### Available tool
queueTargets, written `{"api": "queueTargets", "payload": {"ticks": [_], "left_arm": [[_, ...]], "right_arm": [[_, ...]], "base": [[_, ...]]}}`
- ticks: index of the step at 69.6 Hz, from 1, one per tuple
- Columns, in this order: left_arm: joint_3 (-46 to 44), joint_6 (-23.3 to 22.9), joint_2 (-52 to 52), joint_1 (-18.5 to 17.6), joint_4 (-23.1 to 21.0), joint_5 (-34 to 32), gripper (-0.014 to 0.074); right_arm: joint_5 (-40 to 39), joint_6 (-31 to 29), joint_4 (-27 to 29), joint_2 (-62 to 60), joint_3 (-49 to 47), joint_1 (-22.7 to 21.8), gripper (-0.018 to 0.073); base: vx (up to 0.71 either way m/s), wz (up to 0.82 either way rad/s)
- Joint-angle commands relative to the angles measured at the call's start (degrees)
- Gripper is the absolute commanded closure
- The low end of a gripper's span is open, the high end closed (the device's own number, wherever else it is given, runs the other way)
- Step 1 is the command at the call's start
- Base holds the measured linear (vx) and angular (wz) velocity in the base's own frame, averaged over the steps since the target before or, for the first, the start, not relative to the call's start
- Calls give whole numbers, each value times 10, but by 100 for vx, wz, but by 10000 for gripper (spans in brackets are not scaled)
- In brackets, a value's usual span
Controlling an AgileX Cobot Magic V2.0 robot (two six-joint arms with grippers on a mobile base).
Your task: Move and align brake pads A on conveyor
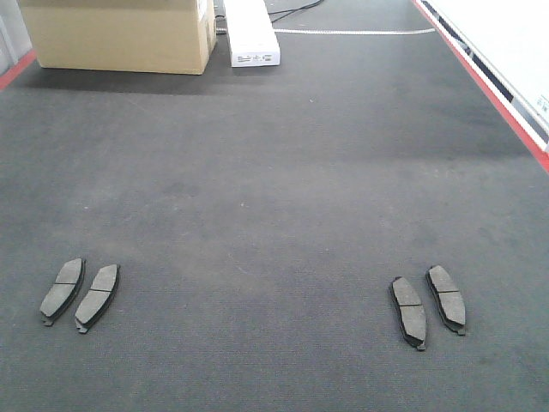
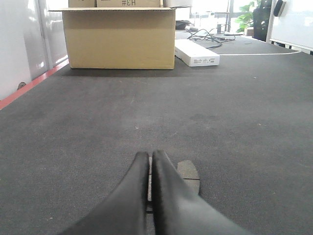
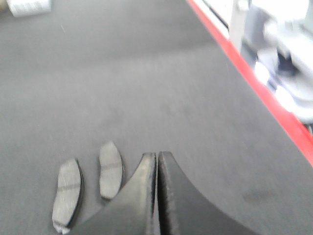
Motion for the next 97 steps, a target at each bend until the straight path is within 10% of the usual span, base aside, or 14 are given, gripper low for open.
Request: {"api": "queueTargets", "payload": {"ticks": [1, 24, 97], "left_arm": [[10, -1, -9, 0, -5, -44, 602], [10, -1, -9, 0, -5, -44, 602], [10, -1, -8, 0, -5, -44, 602]], "right_arm": [[-110, 0, -26, -34, 38, -4, 571], [-154, 2, -50, -246, 211, -4, 571], [-107, 3, -52, -249, 209, -3, 571]], "base": [[0, 0], [0, 0], [0, 0]]}}
